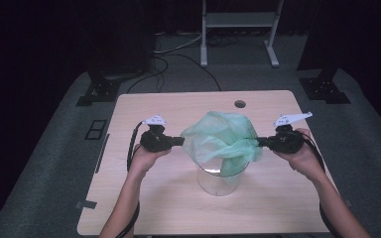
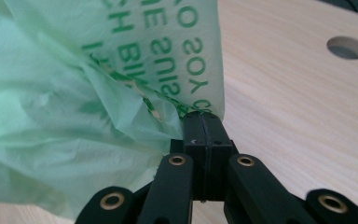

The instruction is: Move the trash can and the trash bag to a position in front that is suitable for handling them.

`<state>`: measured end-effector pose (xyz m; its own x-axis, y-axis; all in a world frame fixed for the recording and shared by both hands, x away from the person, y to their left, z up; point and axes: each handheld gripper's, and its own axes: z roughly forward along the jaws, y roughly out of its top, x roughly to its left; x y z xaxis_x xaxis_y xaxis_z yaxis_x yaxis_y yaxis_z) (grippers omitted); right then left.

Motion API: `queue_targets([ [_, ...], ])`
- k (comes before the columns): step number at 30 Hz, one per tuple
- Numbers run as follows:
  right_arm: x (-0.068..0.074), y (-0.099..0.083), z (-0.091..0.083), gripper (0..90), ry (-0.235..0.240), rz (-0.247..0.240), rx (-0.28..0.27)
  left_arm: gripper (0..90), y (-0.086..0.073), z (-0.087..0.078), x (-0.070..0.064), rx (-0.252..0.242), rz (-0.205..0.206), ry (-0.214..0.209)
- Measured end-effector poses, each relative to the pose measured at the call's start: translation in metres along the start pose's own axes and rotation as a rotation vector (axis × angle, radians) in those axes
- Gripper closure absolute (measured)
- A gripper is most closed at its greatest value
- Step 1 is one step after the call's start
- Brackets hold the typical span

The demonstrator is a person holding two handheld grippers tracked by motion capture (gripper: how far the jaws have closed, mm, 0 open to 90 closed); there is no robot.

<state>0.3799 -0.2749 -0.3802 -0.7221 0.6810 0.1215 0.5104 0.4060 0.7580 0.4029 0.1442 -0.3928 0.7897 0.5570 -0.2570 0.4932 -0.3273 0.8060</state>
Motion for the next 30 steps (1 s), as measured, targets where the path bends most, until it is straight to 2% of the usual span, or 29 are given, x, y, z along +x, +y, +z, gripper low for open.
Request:
queue_targets([
  [3,-0.001,-0.004,0.003,90.0,0.006,0.003,0.013,90.0,-0.006,0.002,0.002,0.015,-0.010,-0.001],
  [5,-0.001,-0.009,0.006,90.0,0.015,0.006,0.032,90.0,-0.011,0.003,0.003,0.028,-0.019,-0.003],
  [6,-0.001,-0.015,0.009,90.0,0.023,-0.003,0.059,90.0,-0.014,0.004,0.004,0.033,-0.026,-0.005],
  [7,-0.001,-0.015,0.009,90.0,0.023,-0.003,0.059,90.0,-0.014,0.004,0.004,0.033,-0.026,-0.005],
  [12,0.004,-0.028,0.010,90.0,0.071,-0.017,0.103,90.0,-0.023,0.004,0.003,0.056,-0.025,-0.015],
  [17,0.008,-0.033,0.011,90.0,0.106,-0.025,0.130,90.0,-0.027,0.005,0.001,0.068,-0.027,-0.023],
  [18,0.009,-0.034,0.012,90.0,0.127,-0.027,0.141,90.0,-0.028,0.006,0.000,0.074,-0.027,-0.030],
  [22,0.013,-0.032,0.014,90.0,0.141,-0.038,0.149,90.0,-0.031,0.011,-0.003,0.087,-0.023,-0.045],
  [25,0.014,-0.030,0.015,90.0,0.125,-0.034,0.134,90.0,-0.032,0.014,-0.003,0.108,-0.021,-0.042],
  [26,0.013,-0.026,0.016,90.0,0.088,-0.028,0.105,90.0,-0.033,0.017,-0.003,0.120,-0.024,-0.042],
  [29,0.011,-0.022,0.016,90.0,0.074,-0.012,0.073,90.0,-0.034,0.020,-0.004,0.143,-0.018,-0.040],
  [30,0.010,-0.019,0.017,90.0,0.040,0.004,0.050,90.0,-0.035,0.021,-0.005,0.150,-0.013,-0.040],
])
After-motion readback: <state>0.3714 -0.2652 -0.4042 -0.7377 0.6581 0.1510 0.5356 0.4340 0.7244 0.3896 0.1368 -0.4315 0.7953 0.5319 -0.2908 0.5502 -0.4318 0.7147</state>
